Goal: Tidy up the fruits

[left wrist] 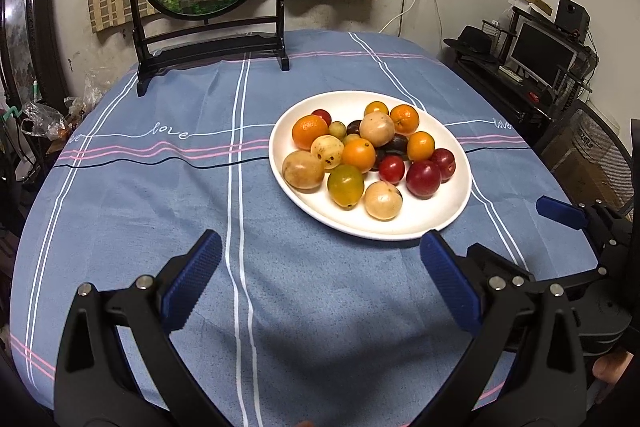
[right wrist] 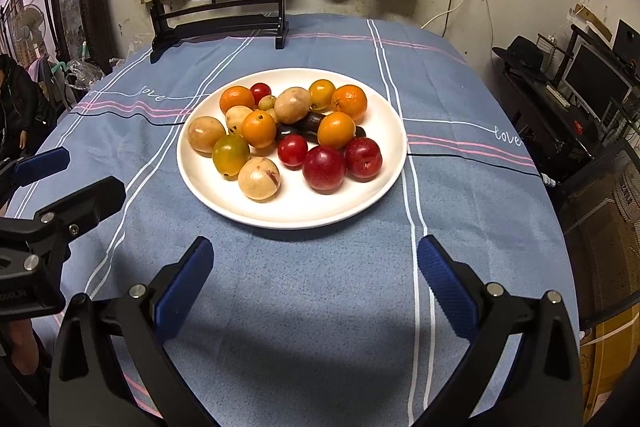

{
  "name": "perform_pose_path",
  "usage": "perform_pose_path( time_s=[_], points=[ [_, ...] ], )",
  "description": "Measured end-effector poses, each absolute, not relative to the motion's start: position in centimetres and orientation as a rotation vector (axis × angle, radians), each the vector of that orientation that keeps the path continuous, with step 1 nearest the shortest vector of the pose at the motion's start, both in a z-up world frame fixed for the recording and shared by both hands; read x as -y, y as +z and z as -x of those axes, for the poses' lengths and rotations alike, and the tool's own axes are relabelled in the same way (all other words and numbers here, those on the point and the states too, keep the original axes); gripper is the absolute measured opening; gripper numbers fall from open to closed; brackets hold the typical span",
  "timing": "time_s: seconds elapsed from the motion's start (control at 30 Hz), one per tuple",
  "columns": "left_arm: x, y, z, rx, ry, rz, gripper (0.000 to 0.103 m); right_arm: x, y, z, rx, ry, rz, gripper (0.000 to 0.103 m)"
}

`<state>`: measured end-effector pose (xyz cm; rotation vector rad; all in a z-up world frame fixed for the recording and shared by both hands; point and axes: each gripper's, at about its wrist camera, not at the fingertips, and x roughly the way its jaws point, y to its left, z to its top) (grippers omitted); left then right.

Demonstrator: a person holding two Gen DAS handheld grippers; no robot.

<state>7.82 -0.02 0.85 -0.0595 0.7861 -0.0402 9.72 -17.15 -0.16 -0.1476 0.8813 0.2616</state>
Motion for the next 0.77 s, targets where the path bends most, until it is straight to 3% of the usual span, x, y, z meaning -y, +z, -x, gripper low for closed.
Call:
perform_pose_path(
  time_s=[0.77],
  points=[
    [-0.81, 0.35, -8.34, -0.82, -0.032, 0.115, 0.101, 17.23, -0.32, -9.87, -0.887, 0.259, 0.145, 0.102]
  ],
)
